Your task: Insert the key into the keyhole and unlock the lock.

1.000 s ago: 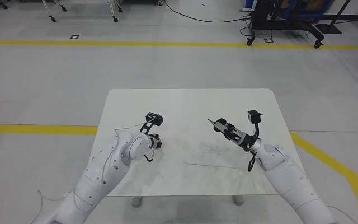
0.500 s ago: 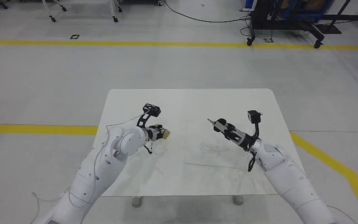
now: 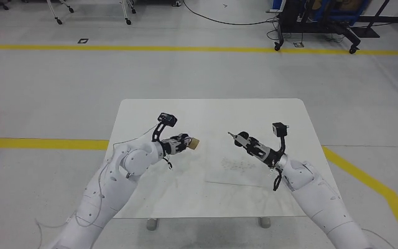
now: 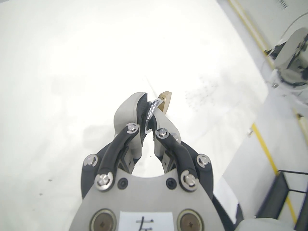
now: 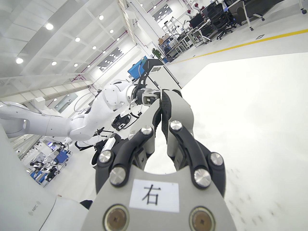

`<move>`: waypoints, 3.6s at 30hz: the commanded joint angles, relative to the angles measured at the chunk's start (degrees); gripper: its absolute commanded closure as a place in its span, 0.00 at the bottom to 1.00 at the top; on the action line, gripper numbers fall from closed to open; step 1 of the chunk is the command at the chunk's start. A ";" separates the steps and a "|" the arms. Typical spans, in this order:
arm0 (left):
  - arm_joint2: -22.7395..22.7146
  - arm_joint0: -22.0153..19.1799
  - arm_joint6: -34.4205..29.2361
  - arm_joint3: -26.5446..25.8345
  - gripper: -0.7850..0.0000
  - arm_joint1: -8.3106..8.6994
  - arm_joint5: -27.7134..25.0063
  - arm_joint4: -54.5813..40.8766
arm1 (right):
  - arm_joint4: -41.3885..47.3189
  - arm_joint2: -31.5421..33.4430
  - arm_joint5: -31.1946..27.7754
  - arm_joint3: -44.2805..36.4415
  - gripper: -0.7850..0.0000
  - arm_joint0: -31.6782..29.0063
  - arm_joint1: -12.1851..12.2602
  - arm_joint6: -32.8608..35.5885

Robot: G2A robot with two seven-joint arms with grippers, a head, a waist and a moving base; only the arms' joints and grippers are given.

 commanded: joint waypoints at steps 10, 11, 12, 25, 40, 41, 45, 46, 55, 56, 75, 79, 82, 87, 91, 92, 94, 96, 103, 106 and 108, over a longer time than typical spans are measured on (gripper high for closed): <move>-1.90 -2.55 -4.24 11.46 1.00 -0.94 -12.75 -23.21 | 2.78 -11.09 2.84 3.91 1.00 8.90 -5.42 -2.43; -1.90 -2.55 -4.24 11.46 1.00 -0.94 -12.75 -23.21 | 2.77 -11.61 2.90 4.13 1.00 9.33 -5.80 -2.81; -1.90 -2.55 -4.24 11.46 1.00 -0.94 -12.75 -23.21 | 2.68 -12.06 3.11 4.52 1.00 9.82 -6.16 -3.19; -3.05 -1.28 -11.04 12.82 1.00 -0.96 -17.51 -36.47 | 0.90 -16.80 4.83 13.70 1.00 16.62 -11.29 -9.62; -2.94 -4.04 -14.85 19.30 1.00 -1.55 -14.95 -45.72 | 5.61 -19.12 -1.10 18.14 1.00 17.89 -13.99 -1.57; -2.94 -4.04 -14.85 19.30 1.00 -1.55 -14.95 -45.72 | 5.87 -18.82 -1.36 18.14 1.00 17.90 -13.94 -1.18; -2.94 -4.04 -14.85 19.30 1.00 -1.55 -14.95 -45.72 | 1.49 -17.26 2.05 18.87 1.00 19.06 -13.75 -2.54; -2.94 -4.04 -14.85 19.30 1.00 -1.55 -14.95 -45.72 | 0.14 -17.11 2.98 18.97 1.00 19.32 -13.75 -3.29; -1.01 -2.45 -12.26 17.86 1.00 -2.11 -4.28 -46.01 | 0.58 -16.99 3.40 18.53 1.00 18.86 -13.75 -3.49; -0.90 -2.56 -12.36 18.23 1.00 -2.22 -2.99 -46.83 | 1.21 -16.70 4.10 17.71 1.00 18.12 -13.64 -3.16; -1.11 -2.50 -11.66 20.32 1.00 -2.92 4.10 -52.85 | 11.19 -11.46 7.76 7.05 1.00 8.76 -10.85 4.30; -0.85 -2.24 -11.88 20.14 1.00 -3.39 11.75 -57.49 | 22.06 -10.47 10.36 1.62 1.00 5.23 -10.33 9.89; -0.73 -3.08 -12.60 20.41 1.00 -3.68 15.85 -59.73 | 24.27 -7.32 17.62 -1.81 1.00 1.81 -8.95 12.26; -0.84 -4.97 -11.83 21.27 1.00 -4.16 17.07 -61.46 | 25.85 -0.24 29.98 -13.55 1.00 -7.35 -6.21 14.69; -0.61 -5.61 -11.19 21.50 1.00 -4.22 16.66 -60.30 | 27.31 3.26 34.25 -18.33 1.00 -10.93 -5.18 16.01; -0.61 -5.61 -11.19 21.50 1.00 -4.22 16.66 -60.30 | 27.31 3.26 34.25 -18.33 1.00 -10.93 -5.18 16.01; -0.61 -5.61 -11.19 21.50 1.00 -4.22 16.66 -60.30 | 27.31 3.26 34.25 -18.33 1.00 -10.93 -5.18 16.01; -0.61 -5.61 -11.19 21.50 1.00 -4.22 16.66 -60.30 | 27.31 3.26 34.25 -18.33 1.00 -10.93 -5.18 16.01; -1.03 -5.57 -9.31 20.09 1.00 -4.23 16.98 -59.68 | 25.87 1.63 38.74 -17.85 1.00 -10.78 -5.46 14.47; -0.64 -6.44 -8.31 19.31 1.00 -4.40 18.17 -58.65 | 26.01 -0.52 44.47 -18.07 1.00 -10.35 -5.96 12.97; -0.31 -6.42 -7.37 19.93 1.00 -4.52 18.28 -58.00 | 25.61 -1.48 47.74 -19.34 1.00 -10.61 -6.19 11.08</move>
